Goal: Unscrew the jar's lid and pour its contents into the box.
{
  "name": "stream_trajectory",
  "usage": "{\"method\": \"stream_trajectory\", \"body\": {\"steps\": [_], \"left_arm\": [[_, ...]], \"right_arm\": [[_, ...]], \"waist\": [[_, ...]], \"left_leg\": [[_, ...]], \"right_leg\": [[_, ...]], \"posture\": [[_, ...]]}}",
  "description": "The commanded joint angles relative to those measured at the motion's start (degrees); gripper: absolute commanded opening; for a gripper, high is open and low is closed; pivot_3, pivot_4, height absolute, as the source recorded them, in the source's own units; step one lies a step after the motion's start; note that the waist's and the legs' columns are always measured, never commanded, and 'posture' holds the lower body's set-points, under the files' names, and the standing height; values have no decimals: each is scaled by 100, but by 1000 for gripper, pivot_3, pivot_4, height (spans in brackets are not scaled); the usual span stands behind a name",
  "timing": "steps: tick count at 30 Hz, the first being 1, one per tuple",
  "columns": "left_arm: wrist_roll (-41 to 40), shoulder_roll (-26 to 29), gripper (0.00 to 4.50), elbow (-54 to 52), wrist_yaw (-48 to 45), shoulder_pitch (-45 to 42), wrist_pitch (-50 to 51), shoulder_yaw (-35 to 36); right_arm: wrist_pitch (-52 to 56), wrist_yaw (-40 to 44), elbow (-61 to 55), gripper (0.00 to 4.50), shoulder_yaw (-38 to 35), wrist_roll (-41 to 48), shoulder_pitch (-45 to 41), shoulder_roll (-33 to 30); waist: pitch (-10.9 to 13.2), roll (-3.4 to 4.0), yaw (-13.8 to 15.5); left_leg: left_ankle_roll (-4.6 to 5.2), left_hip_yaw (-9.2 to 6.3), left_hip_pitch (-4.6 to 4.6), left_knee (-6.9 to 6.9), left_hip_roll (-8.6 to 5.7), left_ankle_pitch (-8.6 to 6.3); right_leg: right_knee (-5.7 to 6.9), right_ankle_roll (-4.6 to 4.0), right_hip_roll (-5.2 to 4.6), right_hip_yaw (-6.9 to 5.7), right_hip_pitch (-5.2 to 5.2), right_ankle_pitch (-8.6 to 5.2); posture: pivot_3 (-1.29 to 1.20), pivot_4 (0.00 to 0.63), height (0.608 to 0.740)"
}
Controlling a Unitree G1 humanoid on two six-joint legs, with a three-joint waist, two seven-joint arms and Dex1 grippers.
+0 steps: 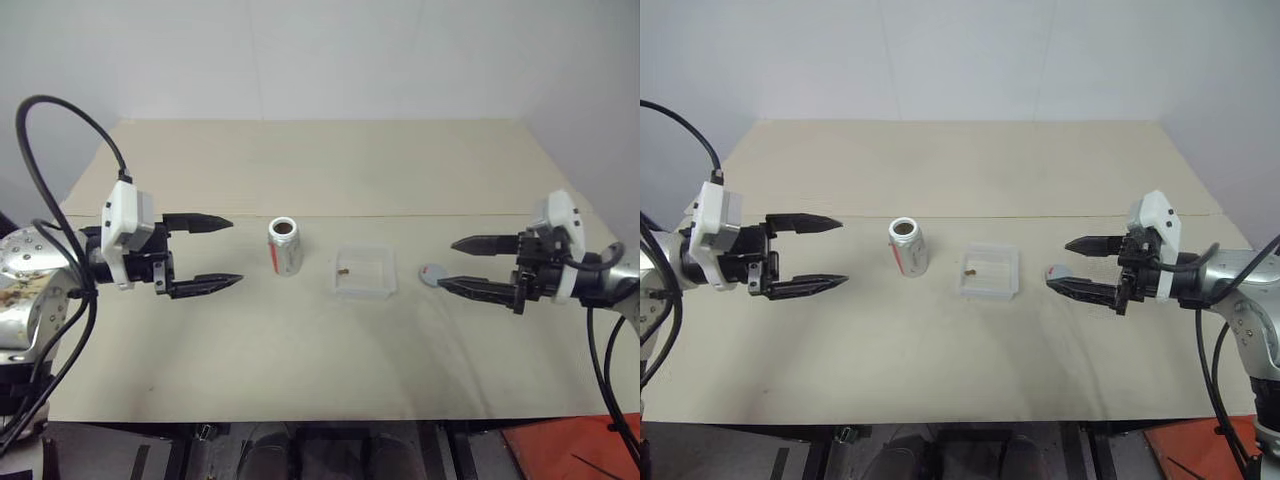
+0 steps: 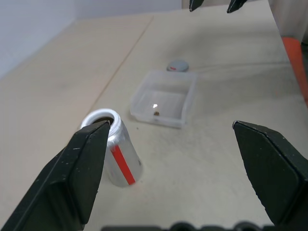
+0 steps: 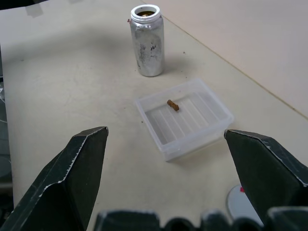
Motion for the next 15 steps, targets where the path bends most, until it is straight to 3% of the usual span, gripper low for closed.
{"method": "stream_trajectory", "body": {"steps": [1, 15], "left_arm": [[-25, -77, 4444, -178, 87, -29, -43, -20], [-98, -160, 4444, -307, 123, 79, 23, 5]], "right_arm": [[-202, 26, -43, 4500, -247, -27, -5, -96], [-345, 61, 7, 4500, -155, -199, -71, -112]], "waist": [[0, 0, 0], [0, 0, -1]], "left_leg": [[0, 0, 0, 0, 0, 0], [0, 1, 0, 0, 1, 0]], "right_leg": [[0, 0, 0, 0, 0, 0], [0, 0, 0, 2, -1, 0]], "posture": [[0, 150, 740], [0, 150, 740]]}}
